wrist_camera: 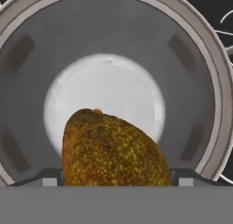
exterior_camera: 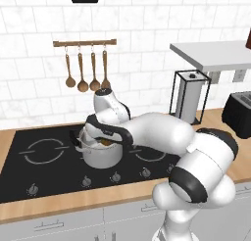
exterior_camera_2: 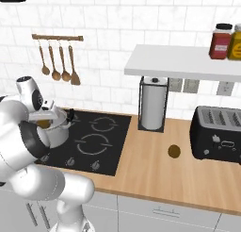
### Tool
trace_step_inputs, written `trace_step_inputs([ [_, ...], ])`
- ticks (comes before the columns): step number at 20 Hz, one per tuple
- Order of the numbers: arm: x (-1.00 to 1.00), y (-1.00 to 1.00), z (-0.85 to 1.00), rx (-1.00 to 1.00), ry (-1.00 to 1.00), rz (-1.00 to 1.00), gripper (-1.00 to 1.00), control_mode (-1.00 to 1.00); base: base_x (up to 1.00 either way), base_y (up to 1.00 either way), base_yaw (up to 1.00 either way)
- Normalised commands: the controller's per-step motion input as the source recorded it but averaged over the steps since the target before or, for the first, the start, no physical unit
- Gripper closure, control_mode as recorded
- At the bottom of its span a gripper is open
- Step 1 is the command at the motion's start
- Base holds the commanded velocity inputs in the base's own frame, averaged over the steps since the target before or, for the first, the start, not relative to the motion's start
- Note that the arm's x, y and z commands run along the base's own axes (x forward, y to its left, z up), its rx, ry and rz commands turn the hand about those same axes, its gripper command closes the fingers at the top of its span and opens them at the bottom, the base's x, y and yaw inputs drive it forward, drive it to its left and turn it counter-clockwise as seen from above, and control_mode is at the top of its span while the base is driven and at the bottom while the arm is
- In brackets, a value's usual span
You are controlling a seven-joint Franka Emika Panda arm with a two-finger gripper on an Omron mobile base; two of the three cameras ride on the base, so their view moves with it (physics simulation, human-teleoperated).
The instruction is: Put the avocado and avocado in the pot. Retrieve the spatula and lightly stir the vegetables in the pot.
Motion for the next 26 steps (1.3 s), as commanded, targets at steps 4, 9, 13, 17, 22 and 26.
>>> trace_step_inputs([
  [4,0.05,0.0,-0.25,0.0,0.0,0.0,-1.0,-1.0,0.0,0.0,0.0],
  [9,0.07,0.0,-0.03,0.01,-0.03,0.0,-1.0,-1.0,0.0,0.0,0.0],
  [13,-0.01,0.0,0.33,0.06,-0.01,0.0,-1.0,-1.0,0.0,0.0,0.0],
  [17,-0.06,-0.04,0.37,0.04,-0.01,0.0,-1.0,-1.0,0.0,0.0,0.0],
  [22,-0.83,-0.3,0.82,0.04,-0.2,-0.02,-1.0,-1.0,0.0,0.0,0.0],
  [26,-0.88,-0.84,0.74,0.06,-0.09,-0.16,-1.0,-1.0,0.0,0.0,0.0],
])
